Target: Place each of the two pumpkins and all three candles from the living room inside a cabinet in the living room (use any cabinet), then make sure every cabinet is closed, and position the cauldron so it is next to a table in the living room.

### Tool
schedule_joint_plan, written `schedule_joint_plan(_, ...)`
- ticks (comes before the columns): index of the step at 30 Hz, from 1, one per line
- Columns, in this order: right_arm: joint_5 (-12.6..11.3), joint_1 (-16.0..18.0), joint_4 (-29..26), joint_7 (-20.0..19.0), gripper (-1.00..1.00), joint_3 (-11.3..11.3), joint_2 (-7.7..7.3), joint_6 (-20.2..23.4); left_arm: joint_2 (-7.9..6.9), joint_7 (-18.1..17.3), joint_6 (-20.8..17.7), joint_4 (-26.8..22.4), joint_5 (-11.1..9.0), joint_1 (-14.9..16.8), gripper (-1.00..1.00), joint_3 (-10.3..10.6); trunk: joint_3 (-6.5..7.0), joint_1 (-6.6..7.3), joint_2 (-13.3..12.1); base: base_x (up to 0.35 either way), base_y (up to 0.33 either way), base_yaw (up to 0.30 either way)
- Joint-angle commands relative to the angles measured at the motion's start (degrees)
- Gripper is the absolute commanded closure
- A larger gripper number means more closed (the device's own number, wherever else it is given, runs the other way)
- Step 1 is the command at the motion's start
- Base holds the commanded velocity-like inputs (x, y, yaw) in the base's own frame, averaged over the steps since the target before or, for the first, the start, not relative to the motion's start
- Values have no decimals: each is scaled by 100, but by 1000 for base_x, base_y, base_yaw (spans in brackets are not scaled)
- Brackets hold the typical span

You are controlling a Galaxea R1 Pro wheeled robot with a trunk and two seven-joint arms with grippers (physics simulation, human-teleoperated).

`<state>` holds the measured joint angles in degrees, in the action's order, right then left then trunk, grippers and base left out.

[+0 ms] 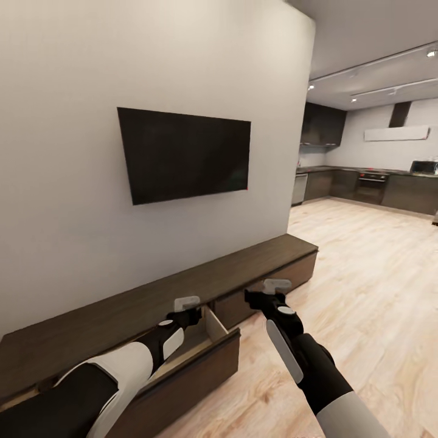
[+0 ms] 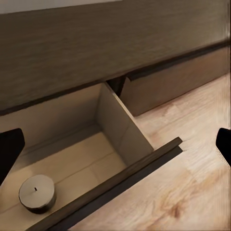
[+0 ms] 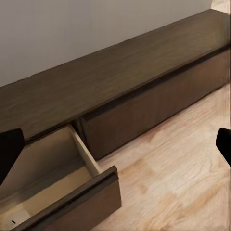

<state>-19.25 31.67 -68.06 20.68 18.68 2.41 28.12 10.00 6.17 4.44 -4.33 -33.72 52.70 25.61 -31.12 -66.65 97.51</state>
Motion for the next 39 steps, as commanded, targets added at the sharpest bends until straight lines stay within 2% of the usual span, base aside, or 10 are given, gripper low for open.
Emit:
schedule_joint_plan(1, -57, 6, 3, 56, -100, 13, -3, -37, 0, 25, 15, 2, -39, 4, -100, 53, 18, 23, -38, 0, 0, -249)
schedule_joint_plan(6, -57, 6, 128, 53, -100, 6, -24, -188, 0, 25, 27, 0, 29, -134, -100, 71, 135, 133, -239, 0, 0, -250)
schedule_joint_plan(11, -61, 6, 175, 58, -100, 5, -111, -406, 0, 10, 52, -6, 380, -192, -100, 77, 252, 243, -439, 0, 0, -250)
schedule_joint_plan(14, -61, 6, 178, 59, -100, 4, -131, -437, 0, -24, 55, -7, 428, -197, -100, 76, 322, 309, -560, 0, 0, -250)
schedule_joint_plan(23, -61, 6, 174, 64, -100, 6, -139, -447, 0, -36, 53, -7, 444, -198, -100, 76, 529, 506, -921, 0, 0, -239)
schedule_joint_plan(33, -61, 6, 144, 67, -100, 6, -131, -454, 0, -37, 48, -7, 445, -199, -100, 76, 714, 726, -1322, 0, 0, -27)
schedule_joint_plan(39, -70, 6, 108, 67, -100, 33, -86, -463, 0, -37, 41, -7, 439, -199, -100, 70, 714, 726, -1322, 0, 0, 0)
